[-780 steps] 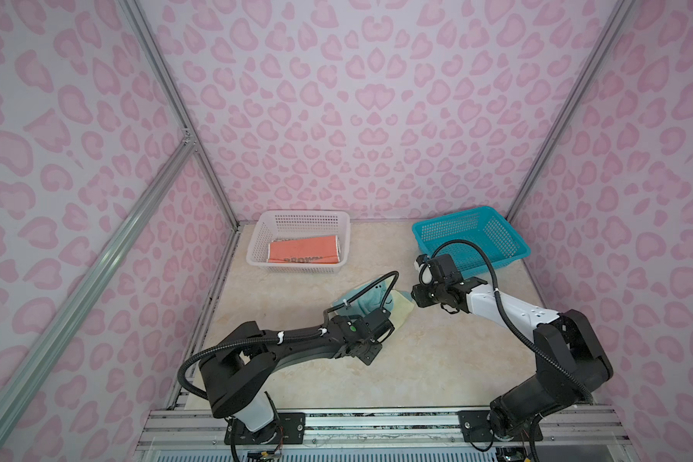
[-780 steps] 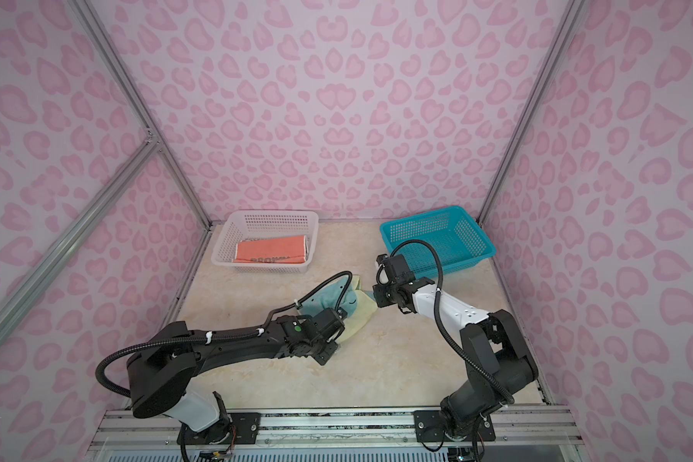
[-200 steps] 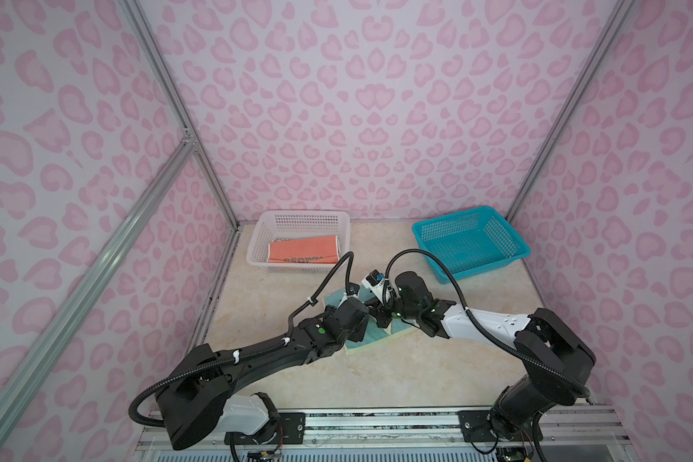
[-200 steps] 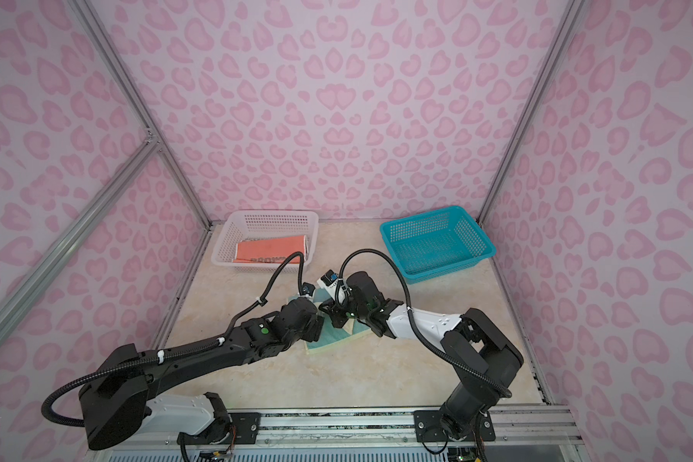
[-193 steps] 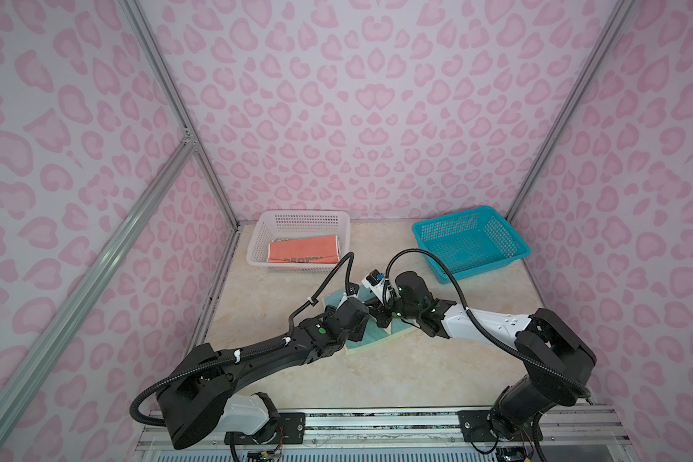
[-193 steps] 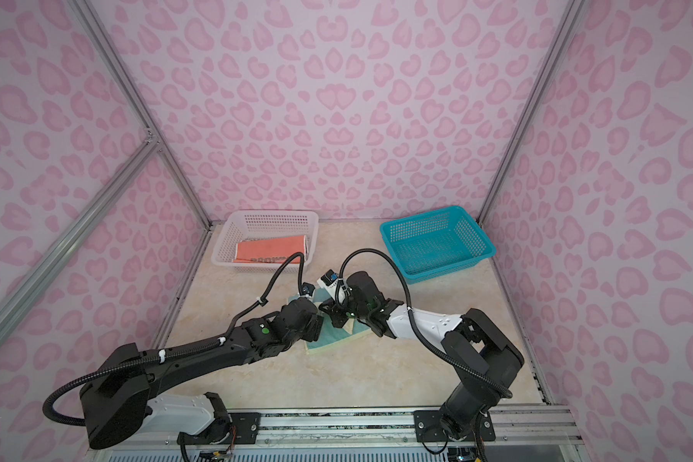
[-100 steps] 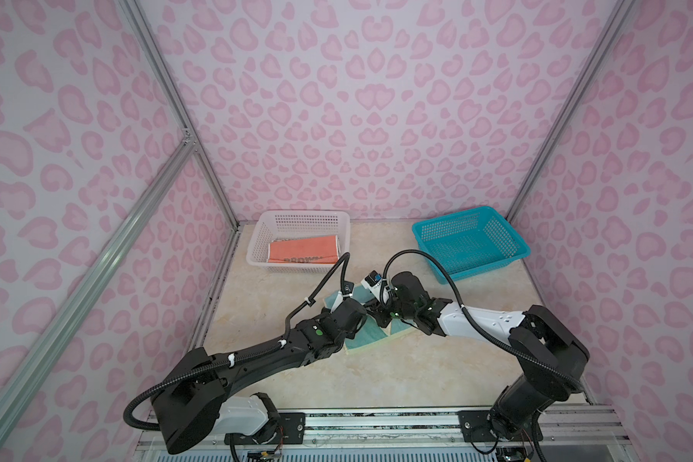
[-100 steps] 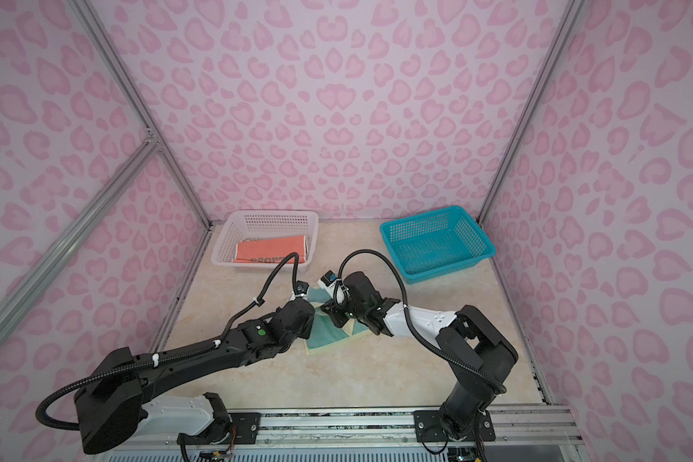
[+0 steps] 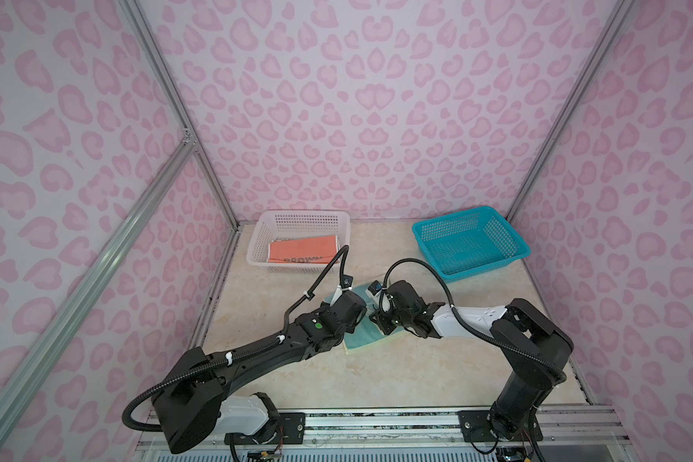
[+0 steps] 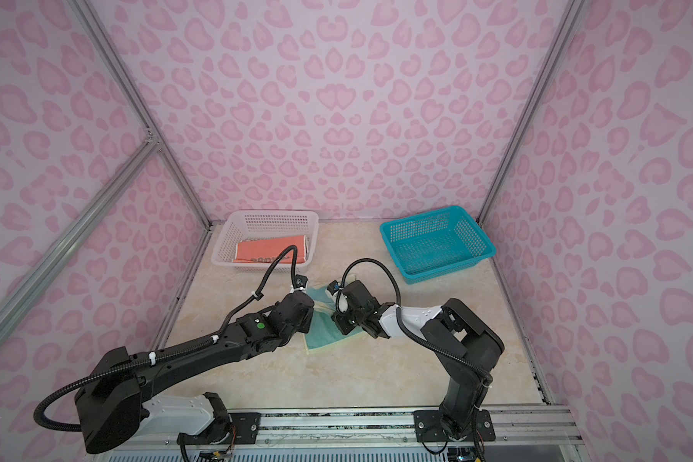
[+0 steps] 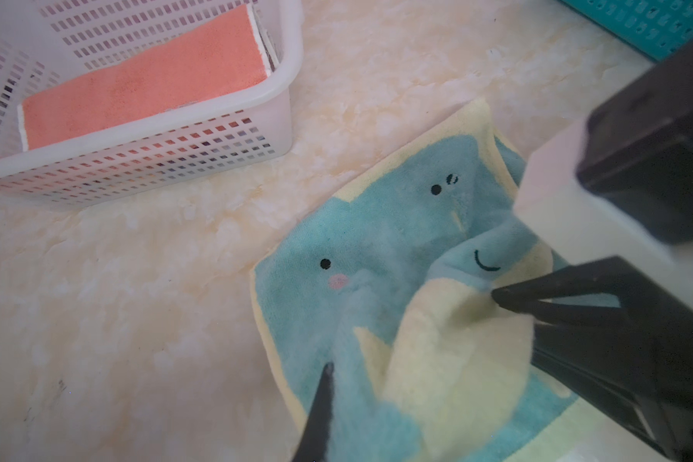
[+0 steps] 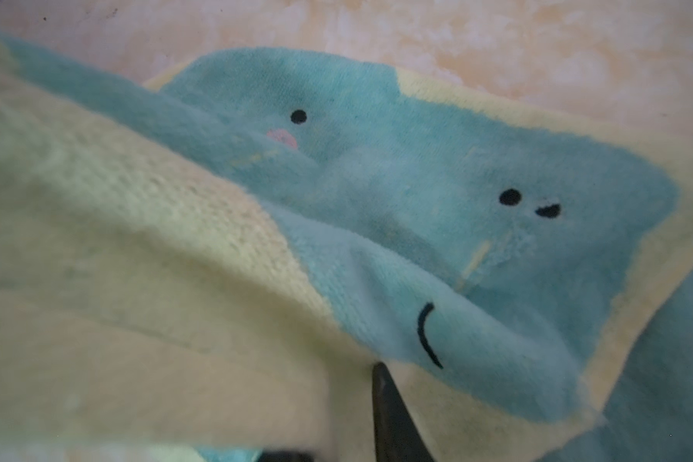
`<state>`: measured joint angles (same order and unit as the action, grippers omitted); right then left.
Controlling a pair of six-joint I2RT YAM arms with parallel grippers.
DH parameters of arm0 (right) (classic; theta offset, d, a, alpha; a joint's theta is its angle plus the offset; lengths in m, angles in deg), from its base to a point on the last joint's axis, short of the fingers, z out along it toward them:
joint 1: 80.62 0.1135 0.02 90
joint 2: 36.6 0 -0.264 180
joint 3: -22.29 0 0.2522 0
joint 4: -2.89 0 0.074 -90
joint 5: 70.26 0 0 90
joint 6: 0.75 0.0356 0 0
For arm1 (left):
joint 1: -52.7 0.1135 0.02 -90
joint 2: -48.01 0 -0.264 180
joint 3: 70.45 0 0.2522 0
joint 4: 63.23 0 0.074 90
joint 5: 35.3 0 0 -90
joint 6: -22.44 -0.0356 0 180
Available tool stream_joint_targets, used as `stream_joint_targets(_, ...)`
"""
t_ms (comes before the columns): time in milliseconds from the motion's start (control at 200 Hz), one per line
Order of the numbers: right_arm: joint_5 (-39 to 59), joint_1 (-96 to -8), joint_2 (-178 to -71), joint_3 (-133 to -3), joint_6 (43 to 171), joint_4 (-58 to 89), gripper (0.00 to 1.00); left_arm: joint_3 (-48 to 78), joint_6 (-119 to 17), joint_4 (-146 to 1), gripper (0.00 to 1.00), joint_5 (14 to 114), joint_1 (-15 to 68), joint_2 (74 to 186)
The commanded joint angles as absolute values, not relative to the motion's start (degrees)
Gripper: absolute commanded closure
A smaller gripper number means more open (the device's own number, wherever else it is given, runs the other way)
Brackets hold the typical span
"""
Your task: Fold and stack the towels
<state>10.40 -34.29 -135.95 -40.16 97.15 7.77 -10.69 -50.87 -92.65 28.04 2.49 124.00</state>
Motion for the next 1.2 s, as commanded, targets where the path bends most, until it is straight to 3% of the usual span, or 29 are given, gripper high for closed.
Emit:
stream_joint_targets(0,13.1,-34.3,-135.4,-39.1,96.8,10.6,0.77,-9.5,-50.1,-93.9,0.97,27.9,3.3,123.7)
stream_joint_targets(335,14.2,-34.4,-135.9,-37.7,97.2,10.1,0.82,-9.1,-50.1,-94.4,0.97,27.9,4.0,123.4)
stream_joint_targets(450,14.0,-34.9,-134.8,-37.7,97.0,10.7,1.0,-9.2,-49.7,-94.6,0.97,27.7,4.4,122.9)
stream_joint_targets(645,14.2,-38.8,-126.9,-41.3,95.2,17.1,1.0,-4.7,-51.1,-96.7,0.97,29.5,6.1,122.5)
stream_joint_targets(960,29.5,-40.3,-116.9,-59.6,83.4,37.6,1.0,13.4,-57.3,-104.8,0.97,31.8,6.5,123.8)
stream_joint_targets(1195,32.1,-39.8,-106.7,-64.5,75.7,41.2,1.0,23.7,-59.6,-110.6,0.97,36.6,6.5,122.2)
